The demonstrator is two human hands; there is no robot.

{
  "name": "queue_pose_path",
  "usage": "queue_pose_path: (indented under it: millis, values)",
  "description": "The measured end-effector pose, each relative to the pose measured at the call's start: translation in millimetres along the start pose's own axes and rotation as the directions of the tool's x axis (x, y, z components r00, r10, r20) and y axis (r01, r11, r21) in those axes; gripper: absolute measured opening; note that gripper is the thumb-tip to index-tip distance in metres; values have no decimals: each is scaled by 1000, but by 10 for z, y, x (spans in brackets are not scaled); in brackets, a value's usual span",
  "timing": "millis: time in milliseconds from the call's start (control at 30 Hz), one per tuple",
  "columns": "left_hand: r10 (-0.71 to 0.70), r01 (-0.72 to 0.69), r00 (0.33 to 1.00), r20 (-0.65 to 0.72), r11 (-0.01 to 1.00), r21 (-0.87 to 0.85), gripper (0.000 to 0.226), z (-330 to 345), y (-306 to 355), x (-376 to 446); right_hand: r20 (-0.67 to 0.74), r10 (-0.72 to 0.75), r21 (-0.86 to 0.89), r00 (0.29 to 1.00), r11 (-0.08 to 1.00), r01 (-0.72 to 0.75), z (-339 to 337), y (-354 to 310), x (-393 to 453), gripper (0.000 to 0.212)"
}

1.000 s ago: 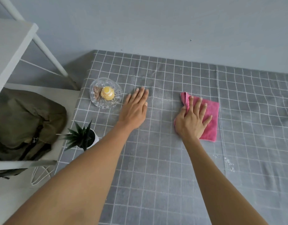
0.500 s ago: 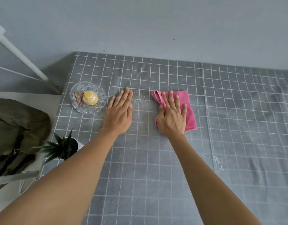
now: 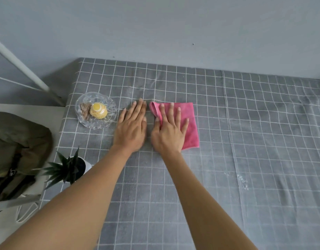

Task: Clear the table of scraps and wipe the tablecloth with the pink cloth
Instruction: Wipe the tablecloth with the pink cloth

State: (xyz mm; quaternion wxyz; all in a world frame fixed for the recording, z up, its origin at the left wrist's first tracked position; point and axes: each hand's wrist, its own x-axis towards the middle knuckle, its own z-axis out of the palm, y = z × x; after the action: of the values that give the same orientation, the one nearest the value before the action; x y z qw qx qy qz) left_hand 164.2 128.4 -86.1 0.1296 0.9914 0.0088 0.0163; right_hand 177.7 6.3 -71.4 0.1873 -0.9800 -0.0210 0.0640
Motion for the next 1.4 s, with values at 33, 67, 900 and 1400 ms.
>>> queue_pose_path:
  millis: [33, 67, 900, 1400]
  values:
    - [2, -2, 1000, 0, 1000, 0, 61, -3, 4, 0, 9, -35, 8, 999, 999, 35, 6, 30, -9, 54]
    - [0, 0, 1000, 0, 1000, 0, 61, -6, 10, 0, 17, -66, 4, 998, 998, 66, -16, 102, -4, 53]
    - [-35, 35, 999, 8, 999, -1, 58, 0, 14, 2, 30, -83, -14, 996, 996, 84, -74, 216, -33, 52]
    - [-72, 71, 995, 74, 997, 17, 52, -10, 13, 19, -70, 262, -17, 962, 964, -264, -484, 1219, 79, 53]
